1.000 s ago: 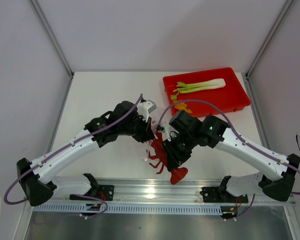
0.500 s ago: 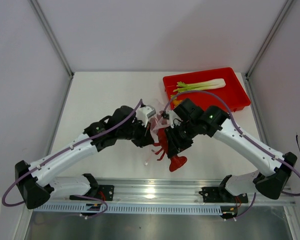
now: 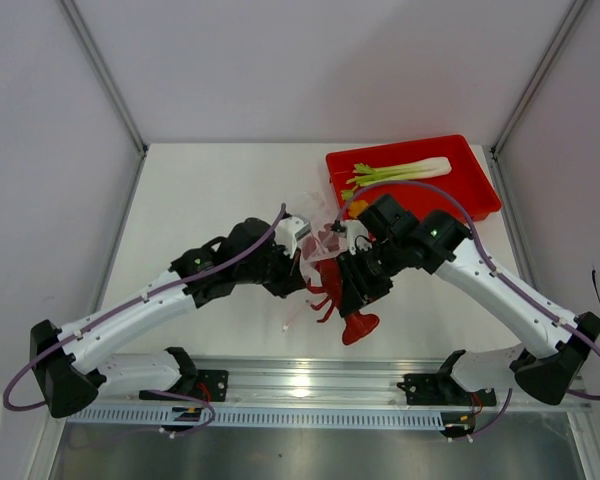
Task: Place the food in the zip-top bag and seal the zipper
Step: Place the fake lobster in the zipper food storage bag.
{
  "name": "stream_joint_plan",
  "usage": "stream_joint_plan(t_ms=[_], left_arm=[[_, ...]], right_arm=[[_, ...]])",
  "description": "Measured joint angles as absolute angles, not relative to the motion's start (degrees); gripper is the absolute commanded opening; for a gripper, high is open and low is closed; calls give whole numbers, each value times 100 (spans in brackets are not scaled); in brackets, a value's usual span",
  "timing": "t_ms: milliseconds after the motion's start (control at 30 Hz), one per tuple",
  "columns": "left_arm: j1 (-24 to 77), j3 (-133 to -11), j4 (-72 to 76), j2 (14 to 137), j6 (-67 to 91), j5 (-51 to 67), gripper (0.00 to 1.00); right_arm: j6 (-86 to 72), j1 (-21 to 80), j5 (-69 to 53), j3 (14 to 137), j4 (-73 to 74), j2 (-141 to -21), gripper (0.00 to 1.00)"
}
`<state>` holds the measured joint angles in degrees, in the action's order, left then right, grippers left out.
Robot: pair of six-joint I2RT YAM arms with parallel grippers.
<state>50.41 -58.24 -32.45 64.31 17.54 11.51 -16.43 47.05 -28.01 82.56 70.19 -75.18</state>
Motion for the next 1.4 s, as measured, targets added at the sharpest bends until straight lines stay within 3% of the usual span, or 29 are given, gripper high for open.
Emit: stream_joint_plan(t_ms=[367,1400], left_arm=[[5046,-6160,-3301,6676,1649,327,1],[5234,-5732,-2849,6519,1817,657,1]], right_arm=[[-1627,5013,-3135,8029,7273,-7349,0],[-1835,4950,-2895,8976,7815,-8084,0]])
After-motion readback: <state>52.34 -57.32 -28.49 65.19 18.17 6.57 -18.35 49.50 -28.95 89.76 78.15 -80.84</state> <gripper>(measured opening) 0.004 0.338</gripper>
